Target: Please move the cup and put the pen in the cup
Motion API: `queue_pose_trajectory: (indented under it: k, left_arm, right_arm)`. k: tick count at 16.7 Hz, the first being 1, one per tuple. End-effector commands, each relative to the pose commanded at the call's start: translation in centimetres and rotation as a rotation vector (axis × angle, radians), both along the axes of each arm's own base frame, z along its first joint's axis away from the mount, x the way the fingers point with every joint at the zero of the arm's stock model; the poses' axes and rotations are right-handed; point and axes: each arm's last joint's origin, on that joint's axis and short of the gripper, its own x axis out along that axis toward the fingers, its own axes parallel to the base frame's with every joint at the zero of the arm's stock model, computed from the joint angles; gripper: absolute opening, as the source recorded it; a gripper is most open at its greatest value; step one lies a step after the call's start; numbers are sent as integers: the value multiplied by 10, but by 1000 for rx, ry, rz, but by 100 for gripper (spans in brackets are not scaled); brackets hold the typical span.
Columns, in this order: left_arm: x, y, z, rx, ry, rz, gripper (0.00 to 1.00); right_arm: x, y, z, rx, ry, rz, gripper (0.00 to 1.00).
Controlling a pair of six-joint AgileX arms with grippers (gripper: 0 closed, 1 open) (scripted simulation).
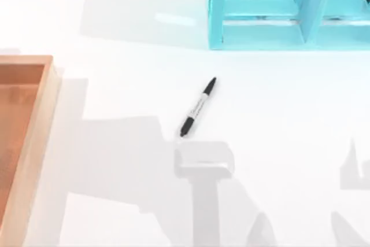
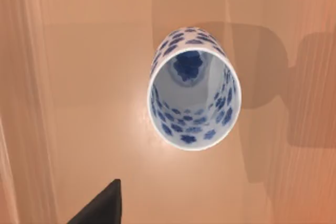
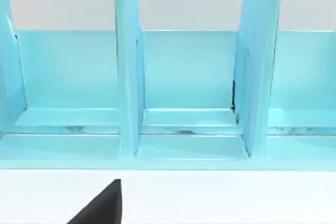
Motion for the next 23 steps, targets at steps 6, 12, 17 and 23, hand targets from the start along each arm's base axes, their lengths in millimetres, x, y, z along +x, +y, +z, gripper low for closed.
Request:
queue_pose_trajectory:
  k: [6,12,17,23]
  left_arm:
    - [4,2,-44,0,0,5,100]
    - [-1,2,-100,-1,2,4,100]
    - [-1,2,-100,-1,2,4,92]
    - [-1,2,-100,-1,2,4,47]
  right_arm:
    - [0,0,0,0,0,0,100]
    - [0,0,0,0,0,0,100]
    - [0,0,0,0,0,0,100]
    - [0,0,0,0,0,0,100]
